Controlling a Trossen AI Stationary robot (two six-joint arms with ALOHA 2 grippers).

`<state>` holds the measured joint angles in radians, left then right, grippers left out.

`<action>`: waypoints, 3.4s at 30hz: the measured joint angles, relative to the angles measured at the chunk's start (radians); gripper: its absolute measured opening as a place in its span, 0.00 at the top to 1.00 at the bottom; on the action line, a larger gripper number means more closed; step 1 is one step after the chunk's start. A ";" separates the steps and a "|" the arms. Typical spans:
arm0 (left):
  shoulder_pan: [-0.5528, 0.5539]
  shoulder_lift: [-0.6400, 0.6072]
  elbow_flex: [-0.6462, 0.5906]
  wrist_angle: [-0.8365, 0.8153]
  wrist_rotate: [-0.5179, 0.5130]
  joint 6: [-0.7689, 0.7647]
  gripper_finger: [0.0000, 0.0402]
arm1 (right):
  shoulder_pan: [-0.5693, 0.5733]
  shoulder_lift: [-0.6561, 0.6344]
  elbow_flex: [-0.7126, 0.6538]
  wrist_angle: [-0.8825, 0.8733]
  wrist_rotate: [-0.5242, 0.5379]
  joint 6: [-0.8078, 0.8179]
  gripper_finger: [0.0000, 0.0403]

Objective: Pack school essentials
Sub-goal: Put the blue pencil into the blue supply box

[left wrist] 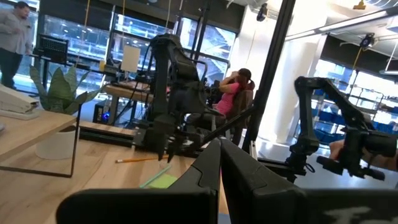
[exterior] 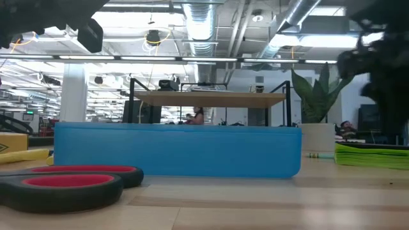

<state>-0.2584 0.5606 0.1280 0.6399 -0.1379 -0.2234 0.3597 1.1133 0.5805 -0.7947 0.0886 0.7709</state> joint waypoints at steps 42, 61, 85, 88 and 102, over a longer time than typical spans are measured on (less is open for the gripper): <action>0.000 0.000 0.000 0.003 -0.007 -0.001 1.00 | 0.223 0.077 -0.159 0.100 0.038 0.287 0.98; 0.000 0.000 0.000 0.003 -0.008 0.000 1.00 | 0.168 0.080 -0.074 0.091 0.127 0.217 1.00; 0.000 0.005 0.000 0.001 -0.008 0.018 1.00 | -0.264 0.188 -0.069 0.547 0.200 -0.302 0.64; 0.000 0.005 0.000 0.001 -0.008 0.021 1.00 | -0.313 0.246 -0.069 0.647 0.149 -0.352 0.57; 0.000 0.005 0.000 0.002 -0.008 0.020 1.00 | -0.398 0.485 -0.058 0.820 0.155 -0.414 0.57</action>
<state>-0.2584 0.5652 0.1280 0.6420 -0.1458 -0.2033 -0.0386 1.5986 0.5220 0.0257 0.2440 0.3565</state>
